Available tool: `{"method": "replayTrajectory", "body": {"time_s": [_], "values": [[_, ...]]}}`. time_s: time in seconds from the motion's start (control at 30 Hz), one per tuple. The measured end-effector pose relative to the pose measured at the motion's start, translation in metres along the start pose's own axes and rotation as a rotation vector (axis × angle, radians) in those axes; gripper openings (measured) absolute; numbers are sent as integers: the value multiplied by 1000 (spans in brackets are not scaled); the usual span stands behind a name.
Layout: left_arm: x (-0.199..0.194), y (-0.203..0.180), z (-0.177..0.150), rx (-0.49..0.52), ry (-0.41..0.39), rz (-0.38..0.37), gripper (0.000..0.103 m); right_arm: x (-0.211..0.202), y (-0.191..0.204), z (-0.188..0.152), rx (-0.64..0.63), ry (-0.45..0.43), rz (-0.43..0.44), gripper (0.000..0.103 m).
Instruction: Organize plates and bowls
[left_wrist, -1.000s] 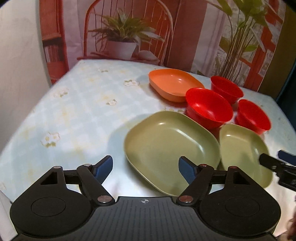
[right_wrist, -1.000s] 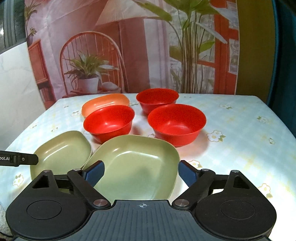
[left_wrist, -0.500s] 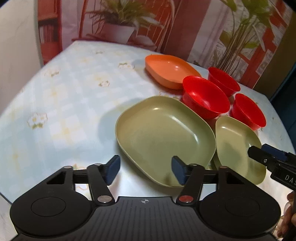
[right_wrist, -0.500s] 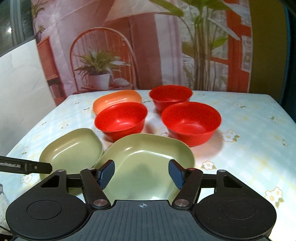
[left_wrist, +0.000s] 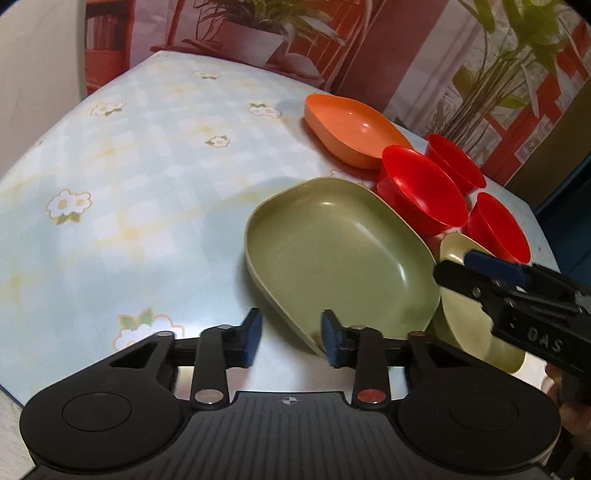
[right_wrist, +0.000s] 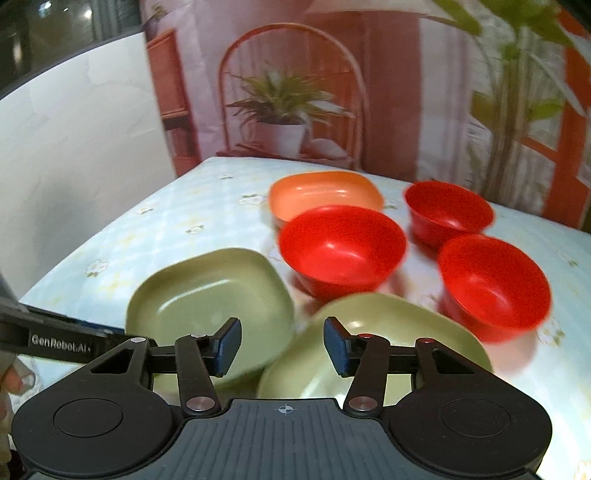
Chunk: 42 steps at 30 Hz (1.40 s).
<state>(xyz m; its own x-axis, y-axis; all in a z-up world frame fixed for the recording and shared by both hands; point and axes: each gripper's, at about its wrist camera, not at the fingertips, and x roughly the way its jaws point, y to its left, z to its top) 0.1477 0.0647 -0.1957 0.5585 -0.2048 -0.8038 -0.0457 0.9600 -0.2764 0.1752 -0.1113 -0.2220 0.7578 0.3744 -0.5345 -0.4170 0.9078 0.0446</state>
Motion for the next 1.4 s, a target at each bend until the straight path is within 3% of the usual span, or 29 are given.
{"method": "replayTrajectory", "body": {"time_s": [0.27,0.57,0.67,0.87,1.4], "values": [[1,7,-2,-37,-6,-32,32,29,3,21,-40,36,7,37],[1,9,-3,-45,-9,-34,31,48,-8,19,10,73,-11,26],[1,10,-4,-52,-7,-53,22,52,-6,18,6,81,-8,22],[-1,12,-3,-60,-10,-24,20,50,-4,17,23,79,10,8],[-24,-3,7,26,-83,-27,20,-1,-5,2,104,13,50,8]]}}
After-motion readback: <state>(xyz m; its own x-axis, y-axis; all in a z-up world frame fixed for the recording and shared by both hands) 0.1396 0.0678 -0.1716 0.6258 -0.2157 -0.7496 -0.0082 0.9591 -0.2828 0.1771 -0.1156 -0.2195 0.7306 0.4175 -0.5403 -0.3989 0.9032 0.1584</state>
